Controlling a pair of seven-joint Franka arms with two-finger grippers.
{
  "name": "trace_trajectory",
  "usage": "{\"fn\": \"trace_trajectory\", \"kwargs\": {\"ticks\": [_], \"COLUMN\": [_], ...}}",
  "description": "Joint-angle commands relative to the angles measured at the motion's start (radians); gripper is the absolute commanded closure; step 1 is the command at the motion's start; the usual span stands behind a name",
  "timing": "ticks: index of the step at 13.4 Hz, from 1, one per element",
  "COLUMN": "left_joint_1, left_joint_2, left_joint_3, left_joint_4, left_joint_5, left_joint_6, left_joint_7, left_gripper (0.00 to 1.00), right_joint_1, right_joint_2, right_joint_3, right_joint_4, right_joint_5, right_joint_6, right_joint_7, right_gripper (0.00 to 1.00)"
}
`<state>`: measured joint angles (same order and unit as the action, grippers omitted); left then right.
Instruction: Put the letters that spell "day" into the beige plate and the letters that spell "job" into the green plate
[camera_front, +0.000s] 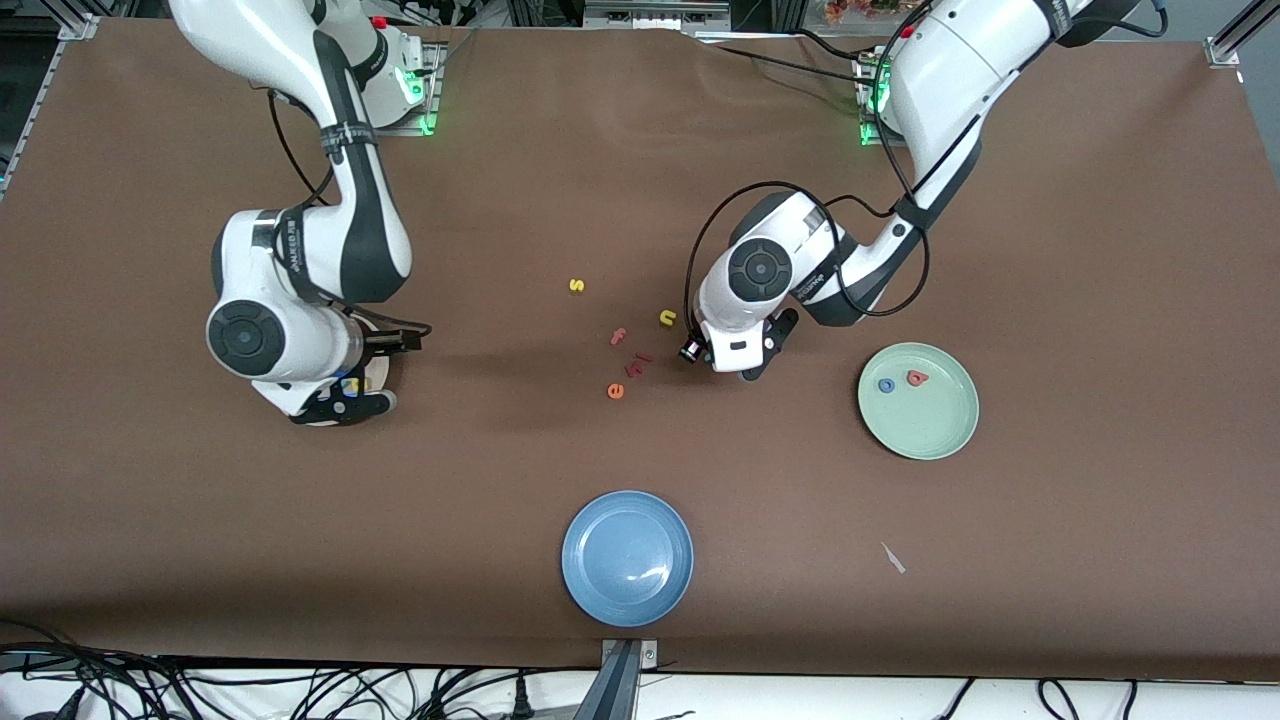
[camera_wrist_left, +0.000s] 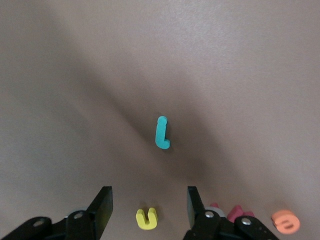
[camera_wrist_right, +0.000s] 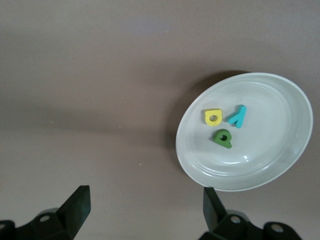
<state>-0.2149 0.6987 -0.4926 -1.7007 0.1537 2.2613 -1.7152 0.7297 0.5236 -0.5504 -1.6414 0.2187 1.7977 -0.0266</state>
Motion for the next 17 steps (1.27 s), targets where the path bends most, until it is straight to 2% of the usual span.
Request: {"fn": "trace_trajectory", "kwargs": {"ticks": [1,4,5,6,8,12,13,14,15,16,17], "left_joint_1": [-0.050,-0.043,-0.041,-0.049,-0.046,-0.041,-0.038,-0.040,-0.040,-0.040,-0.040], "left_joint_2": [0.024,0.028,0.039,0.047,0.061,0.076,0.079,0.081,0.082,0.082,0.082], "left_joint_3": [0.069,0.078,0.078,0.080,0.080,0.080,0.082,0.082,0.083,0.083,0.083], "left_joint_4": [0.026,0.026,0.026,0.026,0.024,0.026,0.026,0.026,0.024,0.024,0.024], "left_joint_5": [-0.002,0.076,0.087,0.092,0.095,0.096,0.098,0.098,0.099,0.099,0.098], "left_joint_6": [0.011,0.012,0.014,0.026,0.049,0.069,0.087,0.092,0.092,0.092,0.092], "left_joint_7": [-0.024,-0.021,-0.029,-0.032,-0.044,-0.043,-0.044,-0.043,-0.043,-0.043,-0.043], "left_gripper": [0.44,0.44,0.44,0.44,0.44,0.44,0.52,0.69,0.83,0.94,1.00], "right_joint_1": [-0.097,-0.261,-0.324,-0.378,-0.452,-0.553,-0.553,-0.541,-0.521,-0.503,-0.500], "right_joint_2": [-0.129,-0.273,-0.339,-0.396,-0.476,-0.519,-0.516,-0.516,-0.513,-0.510,-0.507], "right_joint_3": [0.163,0.401,0.453,0.475,0.481,0.471,0.437,0.367,0.334,0.334,0.334], "right_joint_4": [-0.003,-0.058,-0.079,-0.086,-0.083,-0.023,-0.020,-0.020,-0.021,-0.021,-0.021], "right_joint_5": [-0.172,-0.335,-0.352,-0.351,-0.343,-0.305,-0.259,-0.195,-0.179,-0.189,-0.191], "right_joint_6": [-0.043,-0.063,-0.063,-0.067,-0.101,-0.185,-0.211,-0.224,-0.227,-0.227,-0.231], "right_joint_7": [0.104,0.183,0.180,0.178,0.175,0.155,0.155,0.154,0.131,0.094,0.083], "right_gripper": [0.00,0.00,0.00,0.00,0.00,0.00,0.00,0.00,0.00,0.00,0.00]}}
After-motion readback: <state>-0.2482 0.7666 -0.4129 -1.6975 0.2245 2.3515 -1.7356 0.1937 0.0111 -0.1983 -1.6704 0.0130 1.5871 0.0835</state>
